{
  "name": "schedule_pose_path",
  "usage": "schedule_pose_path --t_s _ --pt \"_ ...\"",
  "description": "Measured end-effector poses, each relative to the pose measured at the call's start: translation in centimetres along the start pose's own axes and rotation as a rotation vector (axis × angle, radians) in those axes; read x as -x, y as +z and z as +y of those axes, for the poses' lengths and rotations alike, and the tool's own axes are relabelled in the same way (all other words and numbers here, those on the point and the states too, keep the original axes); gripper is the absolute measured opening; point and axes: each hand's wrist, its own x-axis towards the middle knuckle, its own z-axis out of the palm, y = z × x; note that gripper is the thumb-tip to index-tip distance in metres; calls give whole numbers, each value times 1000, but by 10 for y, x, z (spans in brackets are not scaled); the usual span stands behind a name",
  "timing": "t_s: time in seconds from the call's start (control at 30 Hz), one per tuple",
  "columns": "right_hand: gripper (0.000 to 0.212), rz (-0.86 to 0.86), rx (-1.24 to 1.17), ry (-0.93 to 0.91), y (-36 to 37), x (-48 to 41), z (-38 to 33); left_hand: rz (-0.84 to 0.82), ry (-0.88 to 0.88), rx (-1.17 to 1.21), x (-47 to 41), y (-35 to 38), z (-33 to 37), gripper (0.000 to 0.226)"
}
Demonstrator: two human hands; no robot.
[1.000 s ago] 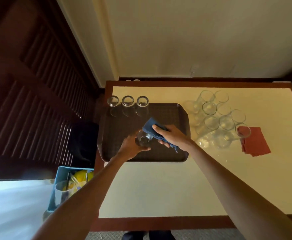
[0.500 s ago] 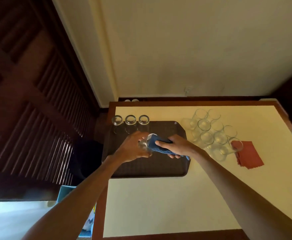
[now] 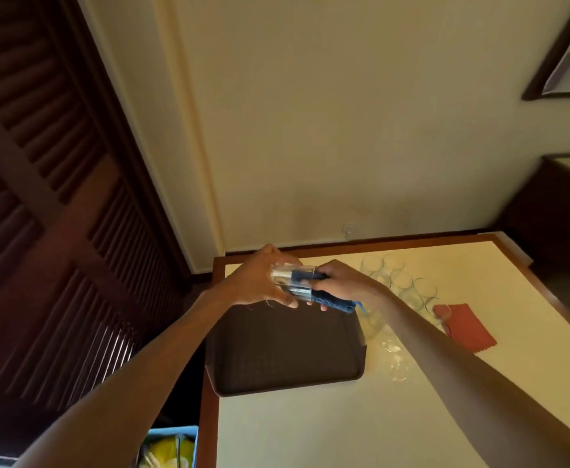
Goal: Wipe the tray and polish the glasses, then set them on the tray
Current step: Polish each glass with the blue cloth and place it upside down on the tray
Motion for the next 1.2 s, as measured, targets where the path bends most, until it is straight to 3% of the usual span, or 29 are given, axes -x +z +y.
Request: schedule_pose_path --t_s 0.1,0.17,0.3,0.4,0.5,0.6,0.67,0.77,0.87,0.93,1.0,1.1,1.2 --pt "12 123 56 -92 -6 10 -6 -109 -88 465 8 -14 0 67" --pt "19 169 70 -134 -8 15 -9 -75 -256 733 12 -14 -2 54" --pt "21 264 217 -212 -4 20 -18 -32 -589 1084 12 -4 12 78" --pt "32 440 399 -175 2 11 -19 120 -653 1051 13 5 34 63" --pt "35 537 414 -79 1 3 -15 262 -606 988 9 14 58 35" --pt "37 632 469 -139 -7 3 -13 318 -560 998 6 17 74 24" --pt "40 675 528 -213 -14 12 -15 279 -519 1034 9 18 77 24" --pt "16 676 746 -390 -27 29 -24 132 -487 1132 16 19 74 32" --pt "13 775 919 -609 -30 35 -31 58 -566 1269 17 24 75 47" --pt "16 806 943 -690 -33 31 -29 56 -620 1238 16 25 82 45" --pt "17 759 858 -610 -36 27 -25 116 -627 1104 14 24 92 37" --pt "23 575 573 -246 -33 8 -12 331 -559 927 7 24 106 25" --pt "39 185 -71 49 -24 6 -8 491 -309 580 4 26 107 26"
